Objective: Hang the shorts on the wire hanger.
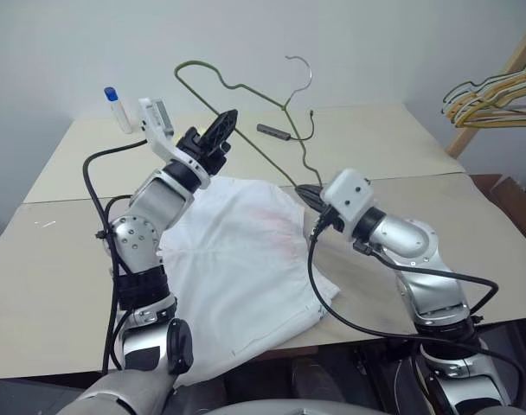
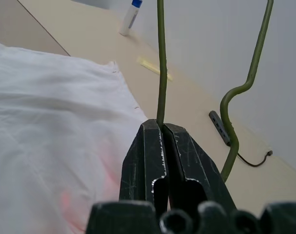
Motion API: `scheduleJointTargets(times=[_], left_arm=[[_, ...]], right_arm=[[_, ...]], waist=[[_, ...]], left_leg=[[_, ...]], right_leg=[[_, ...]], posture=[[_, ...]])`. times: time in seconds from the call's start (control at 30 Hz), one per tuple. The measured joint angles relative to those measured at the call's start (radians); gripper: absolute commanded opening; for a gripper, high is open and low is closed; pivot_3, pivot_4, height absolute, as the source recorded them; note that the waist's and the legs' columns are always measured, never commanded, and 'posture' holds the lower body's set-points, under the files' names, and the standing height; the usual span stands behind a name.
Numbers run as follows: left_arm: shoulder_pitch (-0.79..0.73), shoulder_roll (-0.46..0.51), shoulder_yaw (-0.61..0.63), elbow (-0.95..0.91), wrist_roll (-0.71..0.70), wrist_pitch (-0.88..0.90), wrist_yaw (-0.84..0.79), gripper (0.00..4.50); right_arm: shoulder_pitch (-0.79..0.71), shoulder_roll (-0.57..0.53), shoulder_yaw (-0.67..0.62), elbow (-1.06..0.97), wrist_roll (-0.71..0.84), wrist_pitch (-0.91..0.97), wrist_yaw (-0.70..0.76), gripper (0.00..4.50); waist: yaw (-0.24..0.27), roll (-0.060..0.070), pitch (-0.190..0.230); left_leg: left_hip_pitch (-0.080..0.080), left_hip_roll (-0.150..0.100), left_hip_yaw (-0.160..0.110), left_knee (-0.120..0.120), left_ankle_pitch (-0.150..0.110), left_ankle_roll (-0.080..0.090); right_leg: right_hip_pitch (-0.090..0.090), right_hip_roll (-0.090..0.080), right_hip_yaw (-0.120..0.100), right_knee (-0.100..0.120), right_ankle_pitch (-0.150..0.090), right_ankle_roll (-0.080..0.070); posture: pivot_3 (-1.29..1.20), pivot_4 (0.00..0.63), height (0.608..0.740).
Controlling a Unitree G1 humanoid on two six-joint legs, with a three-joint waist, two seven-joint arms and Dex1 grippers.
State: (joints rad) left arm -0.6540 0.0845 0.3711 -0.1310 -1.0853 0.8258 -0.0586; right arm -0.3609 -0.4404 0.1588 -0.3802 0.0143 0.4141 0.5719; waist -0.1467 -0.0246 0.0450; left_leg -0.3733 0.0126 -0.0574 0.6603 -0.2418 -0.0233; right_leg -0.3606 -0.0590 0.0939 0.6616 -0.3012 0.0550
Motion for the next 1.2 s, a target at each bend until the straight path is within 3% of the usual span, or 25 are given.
scheduleJointTargets(times=[0.23, 0.27, 0.47, 0.6, 0.8, 0.97, 1.07, 1.2], left_arm=[[0.028, 0.009, -0.050, -0.012, 0.042, -0.022, -0.005, 0.01], [0.031, 0.012, -0.061, -0.012, 0.055, -0.029, -0.011, 0.00], [0.040, 0.035, -0.092, -0.014, 0.100, -0.077, -0.077, 0.00], [0.040, 0.103, -0.092, -0.016, 0.109, -0.091, -0.146, 0.00], [0.041, 0.311, -0.003, 0.001, -0.062, -0.038, -0.499, 0.00], [0.044, 0.452, 0.028, 0.062, -0.184, 0.034, -0.862, 0.00], [0.044, 0.485, 0.040, 0.106, -0.233, 0.071, -1.008, 0.00], [0.042, 0.478, 0.024, 0.118, -0.233, 0.070, -1.077, 0.00]], right_arm=[[0.020, -0.012, 0.030, 0.025, -0.056, -0.061, -0.015, 0.00], [0.020, -0.014, 0.034, 0.031, -0.071, -0.070, -0.017, 0.58], [0.020, -0.016, 0.038, 0.033, -0.100, -0.151, -0.016, 2.58], [0.027, -0.044, -0.022, -0.017, 0.019, -0.118, 0.057, 3.97], [0.043, -0.249, -0.227, -0.100, 0.436, 0.170, 0.321, 3.97], [-0.038, -0.368, -0.250, -0.005, 0.708, 0.424, 0.505, 3.97], [-0.121, -0.387, -0.247, 0.076, 0.796, 0.538, 0.546, 3.97], [-0.219, -0.337, -0.228, 0.142, 0.906, 0.673, 0.555, 3.97]], waist=[[0.000, 0.000, 0.000], [0.000, 0.000, 0.000], [-0.003, 0.000, 0.000], [-0.005, 0.000, 0.000], [-0.007, 0.000, 0.001], [-0.018, 0.001, 0.001], [-0.024, 0.001, 0.001], [-0.023, 0.001, 0.001]], left_leg=[[0.000, 0.000, 0.000, 0.000, 0.000, 0.000], [0.000, 0.000, 0.000, 0.000, 0.000, 0.000], [0.000, 0.000, 0.001, 0.000, 0.000, 0.000], [0.000, 0.000, 0.000, 0.000, 0.000, 0.000], [0.000, 0.000, 0.000, 0.000, 0.000, 0.000], [0.003, 0.002, 0.001, -0.001, 0.000, 0.000], [0.003, 0.002, 0.001, -0.001, 0.000, 0.000], [0.000, 0.002, 0.000, -0.001, 0.000, 0.000]], right_leg=[[0.000, 0.000, 0.000, 0.000, 0.000, 0.000], [0.000, 0.000, 0.000, 0.000, 0.000, 0.000], [0.000, 0.000, 0.000, -0.001, 0.000, 0.000], [0.000, 0.000, 0.000, -0.001, 0.000, 0.000], [0.001, 0.000, -0.001, -0.003, 0.000, 0.000], [0.004, 0.002, -0.001, -0.003, -0.001, 0.001], [0.004, 0.002, -0.002, -0.004, -0.003, 0.005], [0.003, 0.001, -0.002, -0.005, -0.002, 0.003]], posture=[[-0.12, 0.000, 0.740], [-0.12, 0.000, 0.740], [-0.13, 0.000, 0.740], [-0.13, 0.000, 0.740], [-0.14, 0.000, 0.740], [-0.15, 0.000, 0.740], [-0.14, 0.000, 0.740], [-0.13, 0.000, 0.740]])
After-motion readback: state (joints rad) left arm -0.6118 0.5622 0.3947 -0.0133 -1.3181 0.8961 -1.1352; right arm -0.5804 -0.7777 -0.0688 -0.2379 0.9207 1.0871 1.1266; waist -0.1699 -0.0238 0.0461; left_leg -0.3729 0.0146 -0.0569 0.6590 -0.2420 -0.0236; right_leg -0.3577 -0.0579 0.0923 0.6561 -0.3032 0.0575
